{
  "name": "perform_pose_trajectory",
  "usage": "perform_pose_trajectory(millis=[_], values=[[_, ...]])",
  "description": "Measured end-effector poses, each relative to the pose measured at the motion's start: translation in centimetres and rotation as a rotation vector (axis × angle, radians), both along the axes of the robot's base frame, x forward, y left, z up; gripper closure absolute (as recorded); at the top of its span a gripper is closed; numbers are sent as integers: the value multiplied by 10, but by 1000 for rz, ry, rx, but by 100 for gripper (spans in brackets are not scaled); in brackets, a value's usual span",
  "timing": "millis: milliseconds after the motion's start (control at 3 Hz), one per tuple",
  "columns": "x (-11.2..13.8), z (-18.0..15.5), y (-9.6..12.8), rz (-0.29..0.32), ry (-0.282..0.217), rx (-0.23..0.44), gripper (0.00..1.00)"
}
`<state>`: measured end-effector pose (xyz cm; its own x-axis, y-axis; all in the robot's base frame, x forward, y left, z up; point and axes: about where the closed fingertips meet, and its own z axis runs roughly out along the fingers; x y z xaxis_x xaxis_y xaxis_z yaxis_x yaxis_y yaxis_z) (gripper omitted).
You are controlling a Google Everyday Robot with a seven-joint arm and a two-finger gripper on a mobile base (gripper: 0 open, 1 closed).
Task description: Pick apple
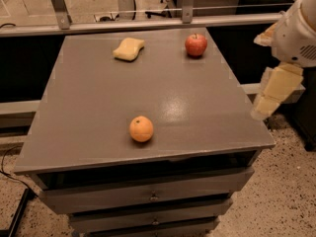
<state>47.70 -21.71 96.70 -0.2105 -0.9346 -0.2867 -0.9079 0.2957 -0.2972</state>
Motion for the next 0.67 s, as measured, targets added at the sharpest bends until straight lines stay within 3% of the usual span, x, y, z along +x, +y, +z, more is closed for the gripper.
perform_pose_trajectory(millis=[667], values=[[133, -27, 7, -47, -161, 205, 0]])
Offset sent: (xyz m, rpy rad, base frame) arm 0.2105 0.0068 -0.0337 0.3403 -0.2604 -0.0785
